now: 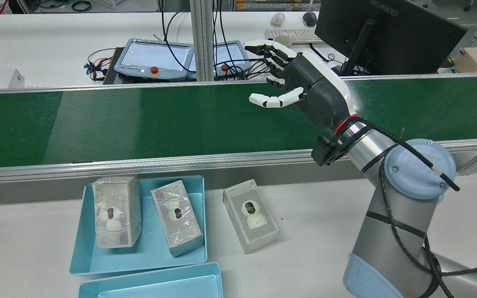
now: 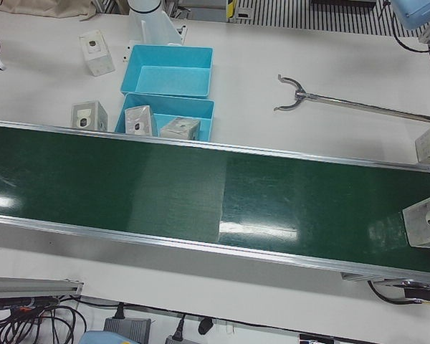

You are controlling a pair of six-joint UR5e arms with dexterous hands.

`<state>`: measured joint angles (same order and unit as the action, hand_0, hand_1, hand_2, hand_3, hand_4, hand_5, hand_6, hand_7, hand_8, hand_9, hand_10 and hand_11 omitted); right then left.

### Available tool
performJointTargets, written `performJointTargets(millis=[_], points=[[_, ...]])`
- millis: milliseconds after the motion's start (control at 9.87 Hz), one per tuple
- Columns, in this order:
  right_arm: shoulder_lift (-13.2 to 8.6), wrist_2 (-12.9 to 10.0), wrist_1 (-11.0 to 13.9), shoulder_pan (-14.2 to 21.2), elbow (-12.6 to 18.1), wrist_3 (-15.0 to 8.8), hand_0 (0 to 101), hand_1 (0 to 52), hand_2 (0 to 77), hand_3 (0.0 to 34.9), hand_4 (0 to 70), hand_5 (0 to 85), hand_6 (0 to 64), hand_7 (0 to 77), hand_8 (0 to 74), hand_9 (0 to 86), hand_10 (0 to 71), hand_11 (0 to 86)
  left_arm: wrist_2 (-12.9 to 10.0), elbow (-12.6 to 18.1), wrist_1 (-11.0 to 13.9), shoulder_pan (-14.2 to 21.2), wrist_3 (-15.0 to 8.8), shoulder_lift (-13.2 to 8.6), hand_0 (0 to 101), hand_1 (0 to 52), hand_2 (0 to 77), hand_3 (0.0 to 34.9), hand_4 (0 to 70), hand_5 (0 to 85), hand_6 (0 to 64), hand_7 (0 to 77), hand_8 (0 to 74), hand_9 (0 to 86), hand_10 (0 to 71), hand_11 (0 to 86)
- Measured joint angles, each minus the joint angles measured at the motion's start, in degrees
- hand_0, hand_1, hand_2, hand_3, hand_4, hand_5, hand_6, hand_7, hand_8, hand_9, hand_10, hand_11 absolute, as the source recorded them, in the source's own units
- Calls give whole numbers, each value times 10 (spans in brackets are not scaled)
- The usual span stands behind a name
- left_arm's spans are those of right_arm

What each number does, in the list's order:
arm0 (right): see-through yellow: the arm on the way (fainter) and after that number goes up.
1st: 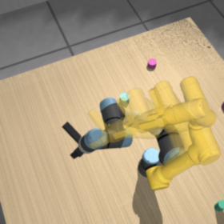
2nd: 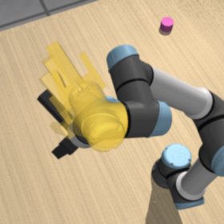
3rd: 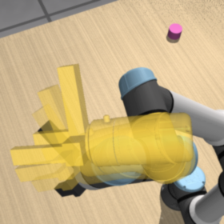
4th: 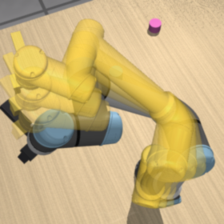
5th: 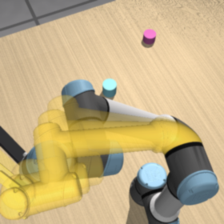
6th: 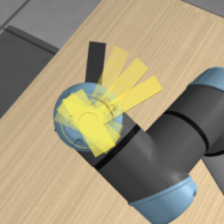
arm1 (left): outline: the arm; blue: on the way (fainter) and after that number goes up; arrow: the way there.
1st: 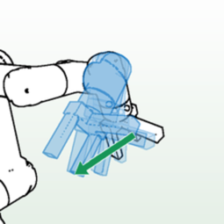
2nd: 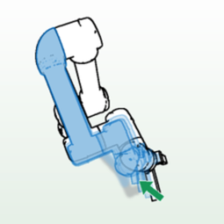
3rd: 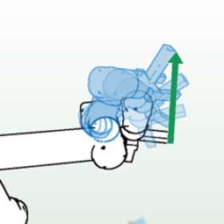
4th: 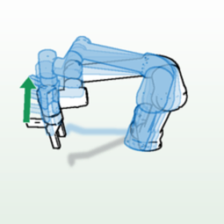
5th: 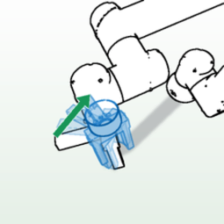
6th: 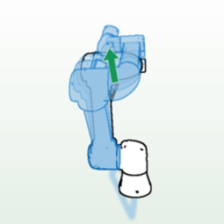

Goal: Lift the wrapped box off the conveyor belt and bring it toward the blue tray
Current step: 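Raise the open right hand above the conveyor belt and hold position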

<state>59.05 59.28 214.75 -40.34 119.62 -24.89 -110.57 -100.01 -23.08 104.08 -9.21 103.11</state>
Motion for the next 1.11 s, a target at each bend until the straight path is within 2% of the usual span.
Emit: performJointTargets(millis=[203,304,507,709,811,1115], points=[[7,1,1,-16,-2,4,485,191,316,301,180,229,0,136,5,16,33,49,0,0,0,0,0,0,0,0,5,0,0,5,0,5,5,0,5,0],[12,2,2,-26,-6,10,476,191,311,302,158,218,0,136,5,16,33,65,0,0,0,0,0,0,0,0,5,0,0,5,0,5,5,0,0,0],[19,1,1,-39,-19,28,467,147,229,300,120,185,0,125,5,16,33,65,0,0,0,0,0,0,0,0,11,0,0,5,0,5,0,5,0,0],[21,2,0,-47,-38,57,467,147,229,300,120,185,0,125,5,16,33,65,0,0,0,0,0,0,0,0,5,0,0,5,0,5,5,0,0,0],[21,2,0,-50,-48,70,436,98,147,301,33,125,0,93,5,16,33,65,0,0,0,0,0,0,0,0,5,0,0,5,0,5,5,0,0,0],[21,1,-3,-54,-69,85,422,104,131,300,65,153,0,114,5,16,33,60,0,0,0,0,0,0,0,0,5,0,5,5,0,5,5,0,5,0]])
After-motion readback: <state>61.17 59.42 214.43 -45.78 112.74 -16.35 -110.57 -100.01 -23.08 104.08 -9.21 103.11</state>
